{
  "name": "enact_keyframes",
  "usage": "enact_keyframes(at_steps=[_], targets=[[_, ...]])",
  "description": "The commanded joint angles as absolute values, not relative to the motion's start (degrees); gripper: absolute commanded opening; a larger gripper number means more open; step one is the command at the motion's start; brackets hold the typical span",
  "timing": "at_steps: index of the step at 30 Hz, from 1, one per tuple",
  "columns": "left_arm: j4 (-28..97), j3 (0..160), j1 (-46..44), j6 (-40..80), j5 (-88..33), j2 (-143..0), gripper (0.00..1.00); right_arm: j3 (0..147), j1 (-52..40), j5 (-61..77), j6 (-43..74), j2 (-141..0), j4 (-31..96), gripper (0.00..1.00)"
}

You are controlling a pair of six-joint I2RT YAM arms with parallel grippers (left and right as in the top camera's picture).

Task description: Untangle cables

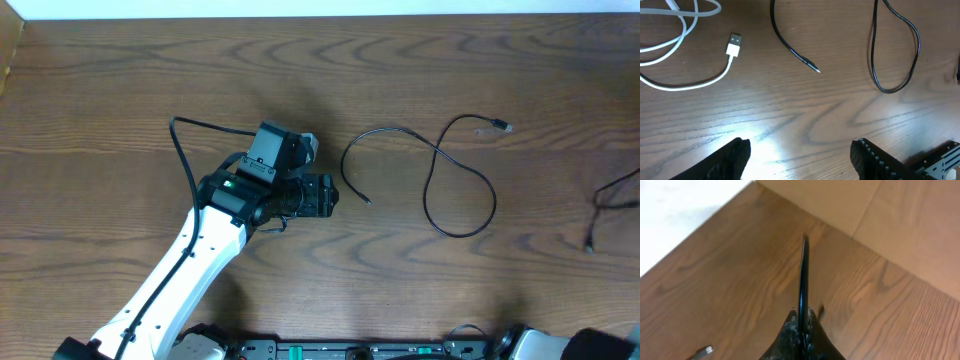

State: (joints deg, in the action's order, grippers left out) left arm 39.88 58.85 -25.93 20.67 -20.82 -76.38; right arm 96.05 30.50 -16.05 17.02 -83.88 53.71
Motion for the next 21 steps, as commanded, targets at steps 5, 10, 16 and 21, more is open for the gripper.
enact_keyframes(at_steps=[5, 10, 16, 21], targets=[[40.0, 59.2, -25.8, 19.5, -20.1, -75.9, 0.69, 96.5, 36.8, -13.8, 21.2, -87.9, 53.8, 0.29], [40.0, 59.2, -25.8, 19.5, -20.0, -75.9, 0.69, 96.5, 37.1, -6.2, 21.2, -87.9, 53.6, 0.94], [40.1, 59.2, -25.8, 19.5, -20.0, -75.9, 0.69, 96.5, 37.1, 7.6, 20.0, -87.9, 54.5, 0.95], [40.1, 59.2, -25.8, 19.5, -19.3, -75.9, 0.69, 96.5, 36.2, 24.4, 11.6, -87.9, 57.1, 0.97]])
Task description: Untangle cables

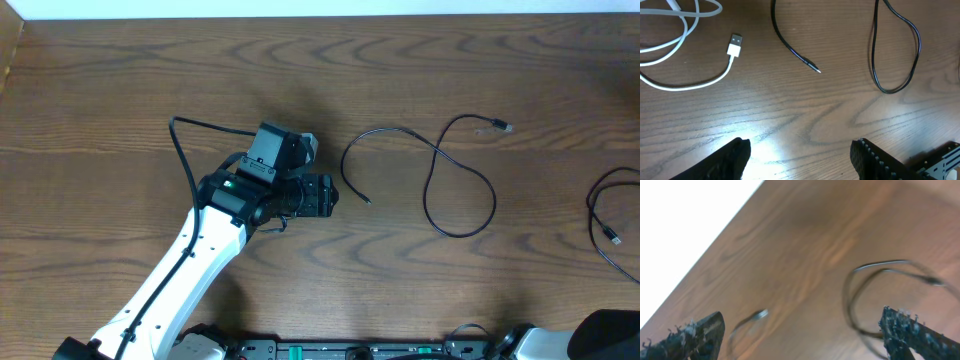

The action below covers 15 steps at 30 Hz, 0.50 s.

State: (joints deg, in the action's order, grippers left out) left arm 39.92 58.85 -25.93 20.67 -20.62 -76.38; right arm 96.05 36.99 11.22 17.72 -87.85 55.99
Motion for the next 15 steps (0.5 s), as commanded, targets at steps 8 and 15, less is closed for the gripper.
enact_keyframes(at_steps=[8, 15], targets=[[41.8, 59.2, -25.8, 21.4, -7.4, -75.9, 0.69, 96.3, 27.1, 28.5, 0.0, -87.9, 63.4, 0.99], [48.4, 59.2, -25.8, 34.5, 7.4, -75.9, 0.69, 91.6, 14.9, 28.4, -9.1, -87.9, 65.1, 0.97]])
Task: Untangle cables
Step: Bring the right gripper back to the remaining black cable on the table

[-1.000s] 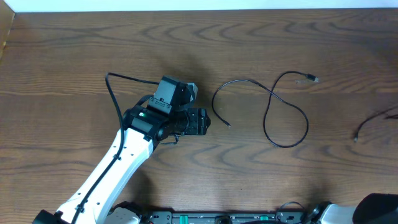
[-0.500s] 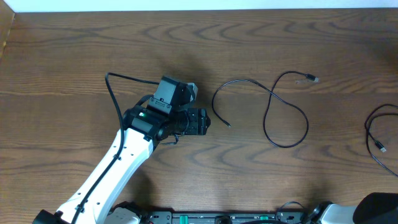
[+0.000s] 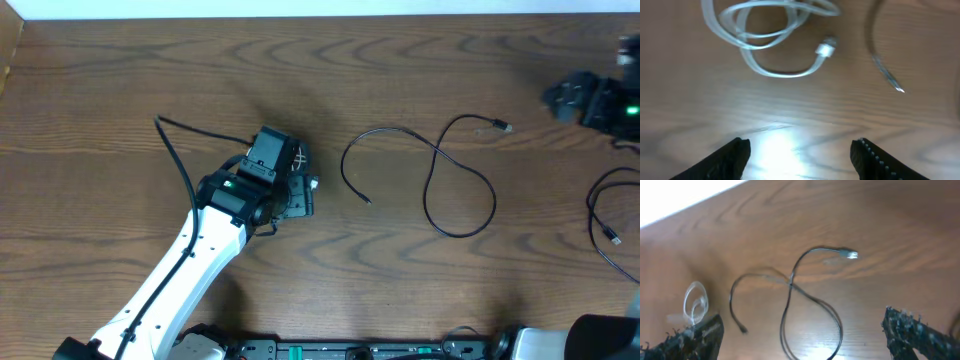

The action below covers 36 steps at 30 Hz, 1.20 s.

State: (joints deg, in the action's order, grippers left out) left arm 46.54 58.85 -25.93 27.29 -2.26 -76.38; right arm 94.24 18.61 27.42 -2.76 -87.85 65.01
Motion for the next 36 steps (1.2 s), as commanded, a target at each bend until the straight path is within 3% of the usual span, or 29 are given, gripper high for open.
enact_keyframes(at_steps=[1, 5, 9, 18, 28, 36], targets=[[49.2, 59.2, -25.8, 35.1, 8.7, -75.9, 0.69, 89.3, 12.3, 28.4, -11.3, -87.9, 64.6, 0.96], [49.2, 59.2, -25.8, 35.1, 8.7, -75.9, 0.70, 81.1, 5.6, 25.8, -12.1, -88.0, 60.5, 0.92], [49.2, 59.2, -25.8, 35.1, 8.6, -75.9, 0.70, 71.3, -0.7, 25.1, -9.8, -88.0, 51.1, 0.79], [49.2, 59.2, -25.8, 35.1, 8.6, -75.9, 0.70, 56.3, -10.1, 6.2, 4.4, -88.1, 30.1, 0.78], [49.2, 59.2, -25.8, 35.1, 8.6, -75.9, 0.70, 47.0, -16.1, 4.2, 14.6, -88.1, 22.3, 0.66], [49.2, 59.2, -25.8, 35.0, 8.6, -75.9, 0.70, 41.7, -17.7, 4.2, 23.8, -88.1, 16.5, 0.65]])
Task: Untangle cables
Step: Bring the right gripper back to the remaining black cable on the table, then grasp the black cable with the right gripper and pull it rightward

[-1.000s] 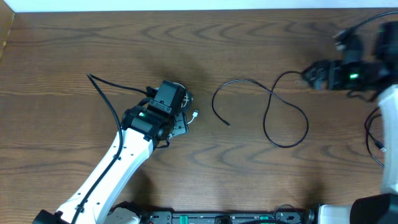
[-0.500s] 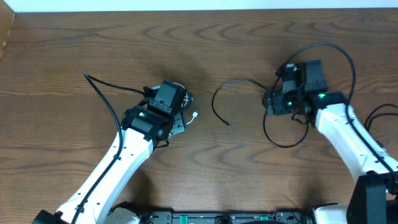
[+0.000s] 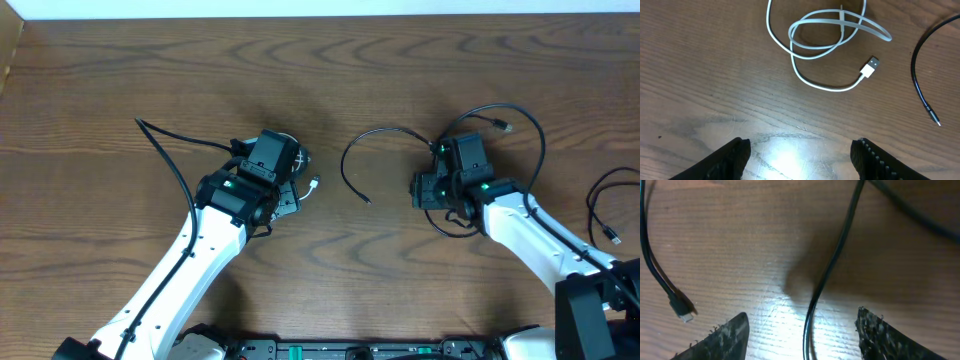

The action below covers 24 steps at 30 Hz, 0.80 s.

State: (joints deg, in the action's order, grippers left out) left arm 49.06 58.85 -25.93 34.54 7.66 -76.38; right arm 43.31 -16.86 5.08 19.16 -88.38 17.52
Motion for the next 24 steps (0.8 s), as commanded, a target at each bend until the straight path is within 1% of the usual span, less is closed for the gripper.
enact_keyframes(at_steps=[1, 7, 15, 17, 21, 24], targets=[[49.2, 59.2, -25.8, 35.0, 8.6, -75.9, 0.70, 41.1, -17.8, 4.2, 24.4, -88.1, 15.6, 0.65], [49.2, 59.2, -25.8, 35.1, 8.6, -75.9, 0.70, 39.5, -18.2, 4.2, 25.3, -88.1, 13.0, 0.65], [49.2, 59.2, -25.8, 35.1, 8.6, -75.9, 0.70, 39.0, -19.2, 4.2, 25.3, -88.1, 12.8, 0.64], [49.2, 59.2, -25.8, 35.1, 8.6, -75.9, 0.70, 38.8, -19.2, 4.2, 25.3, -88.1, 12.8, 0.62], [49.2, 59.2, -25.8, 35.0, 8.6, -75.9, 0.70, 38.3, -19.2, 4.2, 25.3, -88.1, 12.9, 0.54], [49.2, 59.2, -25.8, 35.1, 8.6, -75.9, 0.70, 37.3, -19.2, 4.2, 26.3, -88.1, 13.1, 0.51]])
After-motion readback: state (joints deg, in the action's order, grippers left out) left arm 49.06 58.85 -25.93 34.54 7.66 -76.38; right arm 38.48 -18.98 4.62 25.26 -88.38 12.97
